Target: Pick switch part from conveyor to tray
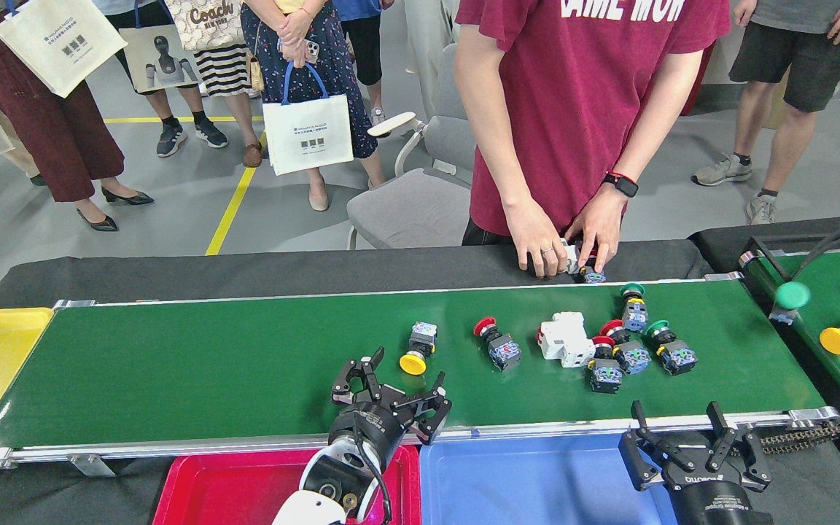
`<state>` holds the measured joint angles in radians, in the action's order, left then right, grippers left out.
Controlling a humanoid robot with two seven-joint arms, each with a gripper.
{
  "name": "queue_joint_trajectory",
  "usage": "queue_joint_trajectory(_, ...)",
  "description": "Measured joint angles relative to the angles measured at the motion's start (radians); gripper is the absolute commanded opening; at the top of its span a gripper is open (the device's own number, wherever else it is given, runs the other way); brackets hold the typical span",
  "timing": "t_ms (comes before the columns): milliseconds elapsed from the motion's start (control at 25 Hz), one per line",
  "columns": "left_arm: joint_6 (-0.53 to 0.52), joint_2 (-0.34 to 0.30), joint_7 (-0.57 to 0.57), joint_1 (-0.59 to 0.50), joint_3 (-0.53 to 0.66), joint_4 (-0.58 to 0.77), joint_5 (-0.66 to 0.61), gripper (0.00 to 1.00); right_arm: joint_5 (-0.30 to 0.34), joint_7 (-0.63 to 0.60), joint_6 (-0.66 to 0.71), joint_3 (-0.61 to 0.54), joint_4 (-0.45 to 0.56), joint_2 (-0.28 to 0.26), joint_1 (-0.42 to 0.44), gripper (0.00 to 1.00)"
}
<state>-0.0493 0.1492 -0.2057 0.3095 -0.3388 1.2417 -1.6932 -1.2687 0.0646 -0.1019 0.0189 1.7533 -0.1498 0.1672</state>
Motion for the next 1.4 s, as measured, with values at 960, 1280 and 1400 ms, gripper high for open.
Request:
queue_joint_trajectory(960,-0.370,-0.300,0.078,-0.250,0.107,0.341,0.200,0.16,-0.005,-0.044,0.020,0.040,-0.002,0.012,0.008,0.99)
queue_joint_trajectory(1280,-0.615,-0.280,0.079,-0.543,0.296,0.513,0.229,1.00,-0.113,-0.003,-0.013,0.220,-0.124,0.137,-0.136,0.99)
queue_joint_trajectory(1400,-0.548,-0.250,0.077,-0.544,0.410,0.515,0.234,1.00,-0.142,0.014,-0.028,0.255,-0.224,0.203,-0.214,0.99)
